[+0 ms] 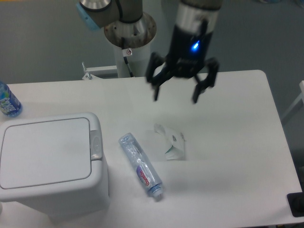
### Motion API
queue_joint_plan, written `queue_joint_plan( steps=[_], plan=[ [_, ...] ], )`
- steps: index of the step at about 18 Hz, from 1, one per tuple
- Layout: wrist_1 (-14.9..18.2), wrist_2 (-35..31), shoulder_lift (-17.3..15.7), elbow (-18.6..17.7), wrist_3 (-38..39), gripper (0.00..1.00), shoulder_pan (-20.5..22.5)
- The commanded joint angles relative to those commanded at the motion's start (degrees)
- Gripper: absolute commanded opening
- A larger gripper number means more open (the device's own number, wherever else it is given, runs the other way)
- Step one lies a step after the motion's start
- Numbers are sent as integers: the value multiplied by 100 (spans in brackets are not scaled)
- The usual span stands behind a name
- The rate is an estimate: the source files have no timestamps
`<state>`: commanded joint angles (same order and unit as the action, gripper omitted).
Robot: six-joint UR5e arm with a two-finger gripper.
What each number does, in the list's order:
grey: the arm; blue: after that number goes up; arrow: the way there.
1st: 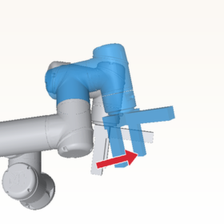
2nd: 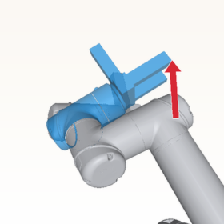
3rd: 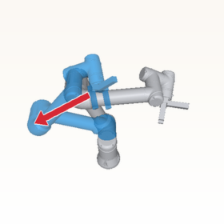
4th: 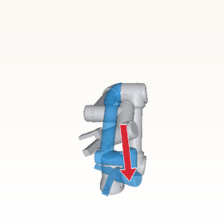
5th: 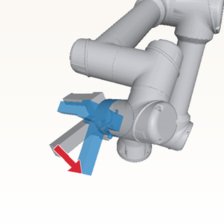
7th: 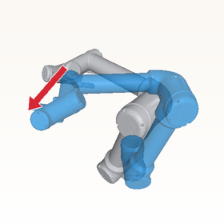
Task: Open the trash can
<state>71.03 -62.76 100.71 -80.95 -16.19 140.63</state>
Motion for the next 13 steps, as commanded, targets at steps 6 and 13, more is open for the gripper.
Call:
queue_joint_plan(
  steps=[6,13],
  plan=[
    [-749,282,334,-26,1013,100,-395],
    [-758,282,387,-70,1022,100,-449]
  ],
)
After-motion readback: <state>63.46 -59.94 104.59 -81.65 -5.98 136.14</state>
